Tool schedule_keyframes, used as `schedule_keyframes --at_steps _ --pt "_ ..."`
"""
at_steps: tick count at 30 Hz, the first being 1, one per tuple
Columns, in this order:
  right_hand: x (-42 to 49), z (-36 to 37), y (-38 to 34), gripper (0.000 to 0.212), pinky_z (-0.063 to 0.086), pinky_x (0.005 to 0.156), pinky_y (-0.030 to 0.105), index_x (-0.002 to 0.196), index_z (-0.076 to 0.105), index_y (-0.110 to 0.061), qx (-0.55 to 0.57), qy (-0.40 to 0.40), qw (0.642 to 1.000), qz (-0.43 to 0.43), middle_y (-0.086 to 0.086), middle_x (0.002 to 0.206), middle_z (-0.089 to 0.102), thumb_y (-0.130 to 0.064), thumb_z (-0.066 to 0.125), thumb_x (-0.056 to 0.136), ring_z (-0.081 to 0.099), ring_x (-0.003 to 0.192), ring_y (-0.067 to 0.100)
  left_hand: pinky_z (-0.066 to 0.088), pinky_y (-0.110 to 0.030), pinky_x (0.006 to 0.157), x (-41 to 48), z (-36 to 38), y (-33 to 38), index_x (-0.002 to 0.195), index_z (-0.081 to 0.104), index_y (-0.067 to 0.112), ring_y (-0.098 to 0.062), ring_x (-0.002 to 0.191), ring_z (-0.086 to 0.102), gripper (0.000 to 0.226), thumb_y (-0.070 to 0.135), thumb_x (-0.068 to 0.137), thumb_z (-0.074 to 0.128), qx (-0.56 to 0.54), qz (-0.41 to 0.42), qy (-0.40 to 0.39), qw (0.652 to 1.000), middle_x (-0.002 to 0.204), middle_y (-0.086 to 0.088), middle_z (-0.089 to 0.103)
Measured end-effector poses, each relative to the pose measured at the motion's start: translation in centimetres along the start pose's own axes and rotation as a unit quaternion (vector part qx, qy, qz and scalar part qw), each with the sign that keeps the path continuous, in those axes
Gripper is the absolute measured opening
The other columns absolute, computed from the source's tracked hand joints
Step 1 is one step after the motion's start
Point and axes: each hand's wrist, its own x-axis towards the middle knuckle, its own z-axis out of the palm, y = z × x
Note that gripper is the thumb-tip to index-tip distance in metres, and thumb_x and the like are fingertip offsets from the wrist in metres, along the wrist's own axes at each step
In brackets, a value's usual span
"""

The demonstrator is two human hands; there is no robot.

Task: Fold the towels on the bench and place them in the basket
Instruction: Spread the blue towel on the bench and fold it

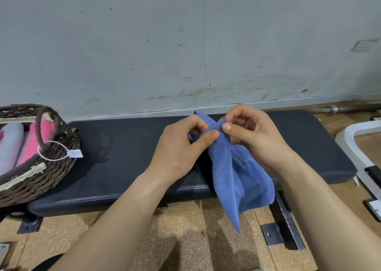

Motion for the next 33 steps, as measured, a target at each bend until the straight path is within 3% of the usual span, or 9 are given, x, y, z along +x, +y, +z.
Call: schedule_keyframes --at_steps 3,7,13,15,18,21,26,29,33 --pt "-0.7 0.2 -1.3 0.011 0.048 0.059 0.019 0.086 0.057 -0.010 0.038 0.027 0.999 -0.015 0.001 0.074 0.067 -0.004 0.064 0.091 0.064 0.066 0.012 0.045 -0.030 0.070 -0.5 -0.6 -0.1 0.074 0.062 0.023 -0.015 0.075 0.058 0.030 0.051 0.083 0.067 0.051 0.014 -0.050 0.997 0.076 0.009 0.064" --pt "-2.3 0.5 -3.8 0.012 0.045 0.052 0.017 0.085 0.052 -0.013 0.105 0.090 0.990 -0.034 -0.009 0.060 0.061 -0.008 0.059 0.093 0.057 0.054 0.005 0.047 -0.034 0.076 -2.2 -1.4 -1.0 0.071 0.059 0.032 -0.009 0.080 0.057 0.022 0.046 0.083 0.070 0.149 0.045 -0.088 0.984 0.078 0.016 0.063" --pt "-4.2 1.1 -7.4 0.012 0.041 0.050 0.021 0.081 0.059 -0.019 0.103 0.133 0.985 -0.041 0.000 0.063 0.047 -0.015 0.061 0.092 0.045 0.054 0.012 0.039 -0.032 0.082 -7.3 -2.8 -4.0 0.078 0.063 0.033 -0.008 0.076 0.051 0.018 0.050 0.083 0.064 0.339 0.071 -0.117 0.931 0.082 0.017 0.059" --pt "-4.5 1.2 -8.8 0.014 0.043 0.050 0.021 0.083 0.058 -0.019 0.089 0.153 0.983 -0.045 -0.002 0.063 0.053 -0.012 0.060 0.096 0.050 0.054 0.011 0.042 -0.032 0.083 -8.7 -3.9 -4.4 0.080 0.064 0.034 -0.007 0.076 0.049 0.017 0.049 0.087 0.061 0.365 0.053 -0.130 0.920 0.083 0.017 0.059" --pt "-4.7 0.9 -9.9 0.019 0.046 0.056 0.021 0.084 0.055 -0.020 0.042 0.186 0.981 -0.039 -0.009 0.066 0.063 -0.010 0.057 0.100 0.059 0.061 0.009 0.048 -0.031 0.079 -9.7 -7.3 -4.0 0.078 0.063 0.031 -0.005 0.079 0.056 0.015 0.042 0.088 0.064 0.318 -0.014 -0.075 0.945 0.081 0.016 0.061" --pt "-5.0 0.1 -9.8 0.021 0.041 0.063 0.025 0.082 0.054 -0.024 -0.039 0.241 0.969 -0.029 -0.015 0.063 0.060 -0.014 0.060 0.099 0.055 0.063 0.005 0.046 -0.021 0.069 -9.5 -11.8 -2.1 0.070 0.061 0.023 -0.004 0.068 0.058 0.020 0.026 0.084 0.074 0.139 -0.100 0.073 0.983 0.071 0.016 0.064" --pt "-5.7 0.3 -9.0 0.024 0.028 0.055 0.027 0.077 0.054 -0.023 -0.069 0.236 0.969 0.017 -0.011 0.060 0.052 -0.014 0.060 0.098 0.041 0.054 0.007 0.046 -0.033 0.067 -8.8 -17.3 2.6 0.080 0.062 0.022 -0.021 0.075 0.061 0.015 0.018 0.083 0.076 -0.156 -0.109 0.177 0.966 0.079 -0.004 0.070" --pt "-5.9 0.4 -8.0 0.022 0.030 0.058 0.027 0.077 0.054 -0.021 -0.033 0.238 0.969 0.051 -0.006 0.067 0.054 -0.015 0.063 0.096 0.045 0.058 0.009 0.053 -0.040 0.074 -8.3 -17.9 3.2 0.102 0.064 0.023 -0.026 0.083 0.069 0.022 0.021 0.084 0.077 -0.151 -0.101 0.182 0.966 0.092 -0.007 0.075" --pt "-4.5 0.2 -5.0 0.018 0.033 0.061 0.030 0.080 0.054 -0.021 -0.098 0.275 0.954 0.068 -0.002 0.076 0.057 -0.020 0.063 0.096 0.046 0.067 0.012 0.055 -0.038 0.085 -5.8 -16.4 0.2 0.107 0.069 0.020 -0.019 0.086 0.069 0.020 0.019 0.088 0.073 0.032 -0.137 0.163 0.977 0.092 -0.001 0.073"
